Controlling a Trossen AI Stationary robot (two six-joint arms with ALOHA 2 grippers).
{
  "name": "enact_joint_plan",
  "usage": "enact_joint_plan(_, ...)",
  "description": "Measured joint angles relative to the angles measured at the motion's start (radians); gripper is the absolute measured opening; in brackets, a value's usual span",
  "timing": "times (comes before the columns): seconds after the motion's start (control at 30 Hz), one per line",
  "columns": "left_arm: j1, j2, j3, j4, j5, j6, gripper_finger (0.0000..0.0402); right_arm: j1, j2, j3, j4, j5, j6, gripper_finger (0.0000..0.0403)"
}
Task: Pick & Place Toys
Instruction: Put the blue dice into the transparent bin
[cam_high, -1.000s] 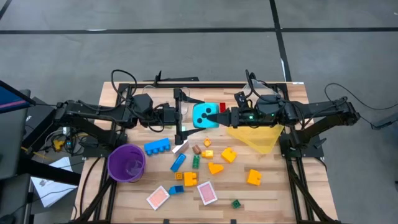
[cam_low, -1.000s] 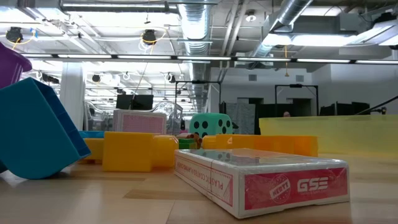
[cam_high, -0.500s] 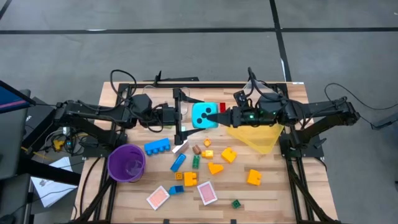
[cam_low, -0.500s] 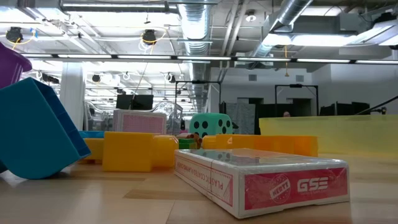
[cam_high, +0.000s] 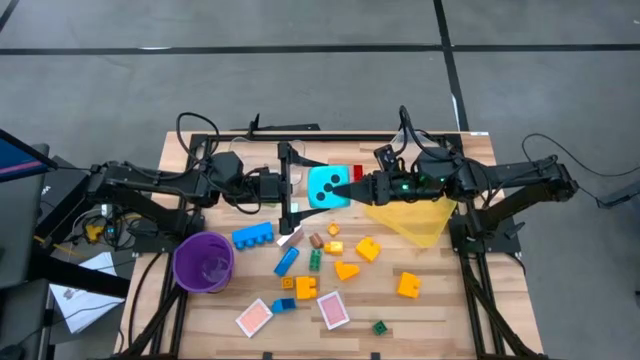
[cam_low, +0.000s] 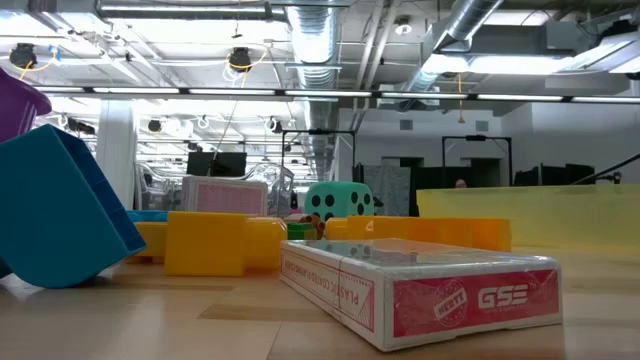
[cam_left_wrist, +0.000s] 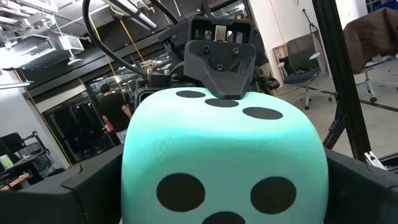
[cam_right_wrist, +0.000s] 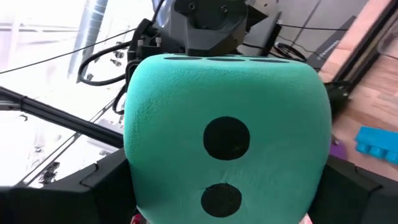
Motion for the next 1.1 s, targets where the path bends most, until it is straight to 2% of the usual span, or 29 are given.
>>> enact_joint_plan(0.47, 0.0, 0.001, -0.001, -0.001, 0.017, 0.003, 0.0384, 0.0, 0.005, 0.0, 0.023, -0.021, -0.002, 0.0348)
enact_joint_plan(0.8, -0.001, 0.001, -0.002, 0.002, 0.025, 0.003, 0.0367, -0.001, 0.003, 0.001, 0.019, -0.018, -0.002, 0.0394)
enact_joint_plan(1.1, 0.0, -0.021, -0.005, -0.047, -0.029, 0.004, 0.0364, -0.014, 0.001, 0.006, -0.088, 0.006, -0.002, 0.0397)
